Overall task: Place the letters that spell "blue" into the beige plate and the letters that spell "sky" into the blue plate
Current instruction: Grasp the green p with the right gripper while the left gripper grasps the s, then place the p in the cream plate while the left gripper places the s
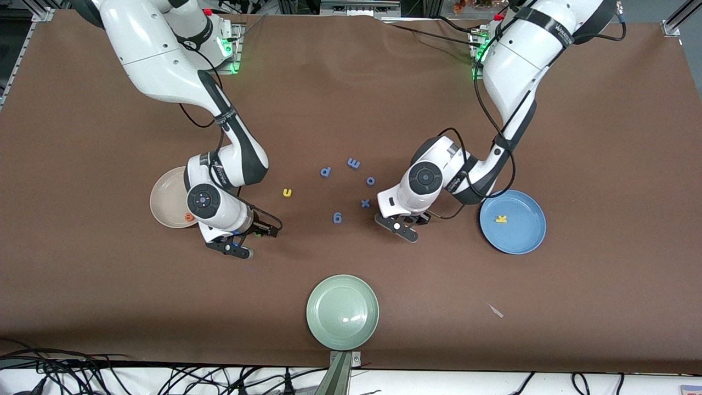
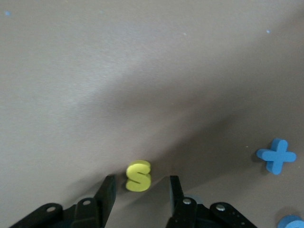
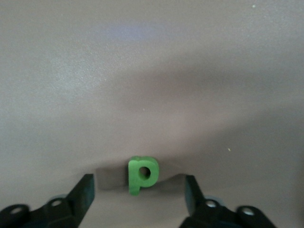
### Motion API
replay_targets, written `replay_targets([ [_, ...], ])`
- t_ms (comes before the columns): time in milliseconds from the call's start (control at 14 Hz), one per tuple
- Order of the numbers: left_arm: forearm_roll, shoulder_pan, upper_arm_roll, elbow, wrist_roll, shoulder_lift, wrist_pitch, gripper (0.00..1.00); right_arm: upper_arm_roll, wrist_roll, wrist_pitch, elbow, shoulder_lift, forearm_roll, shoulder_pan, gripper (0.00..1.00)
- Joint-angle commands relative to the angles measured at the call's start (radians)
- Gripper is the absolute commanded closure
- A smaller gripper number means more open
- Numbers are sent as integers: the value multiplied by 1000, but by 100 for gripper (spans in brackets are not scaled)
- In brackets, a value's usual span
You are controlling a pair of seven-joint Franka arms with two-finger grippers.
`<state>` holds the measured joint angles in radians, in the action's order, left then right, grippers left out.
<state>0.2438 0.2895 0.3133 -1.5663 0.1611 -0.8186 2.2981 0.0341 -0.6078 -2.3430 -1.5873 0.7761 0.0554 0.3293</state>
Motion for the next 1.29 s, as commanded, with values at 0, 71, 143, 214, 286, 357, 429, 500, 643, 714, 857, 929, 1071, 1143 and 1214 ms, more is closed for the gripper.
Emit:
replay_targets([
  [0,46,7,-3,26,5,-13,1,97,3,14,-4,32,26,3,-1,80],
  [71,48,2,-2,26,5,-10,1,100,3,34,-4,39,26,6,-6,96],
  [143,46,-1,-2,26,3,-2,-6,100,3,42,-4,40,25,11,-7,100],
  [214,48,-9,-2,29,3,2,-11,100,1,43,-4,40,25,11,-9,100],
  [286,46,-21,-2,26,2,25,-28,100,1,48,-2,41,23,8,-9,100],
  [357,48,-42,1,29,-3,45,-81,100,1,54,10,58,19,1,-10,100],
  [429,48,-55,3,28,-5,73,-129,100,0,71,30,66,14,3,-15,100],
  [500,48,-62,3,23,-8,102,-176,100,-2,89,60,69,6,3,-21,100],
  [643,48,-87,1,23,-32,139,-309,100,-6,156,141,60,-44,8,-27,100],
  [714,48,-119,4,23,-84,147,-348,100,-17,213,206,44,-72,9,-33,100],
  [857,46,-162,4,20,-204,147,-361,100,-52,319,248,-12,-139,12,-35,100],
  [929,48,-185,4,15,-240,147,-361,100,-74,365,248,-60,-179,12,-35,100],
  [1071,48,-205,3,-4,-303,147,-361,100,-115,459,235,-169,-254,12,-35,100],
  [1143,49,-219,4,-20,-342,147,-359,100,-138,515,237,-215,-291,12,-35,100],
  [1214,49,-231,3,-35,-369,147,-358,100,-163,566,232,-271,-329,14,-35,100],
])
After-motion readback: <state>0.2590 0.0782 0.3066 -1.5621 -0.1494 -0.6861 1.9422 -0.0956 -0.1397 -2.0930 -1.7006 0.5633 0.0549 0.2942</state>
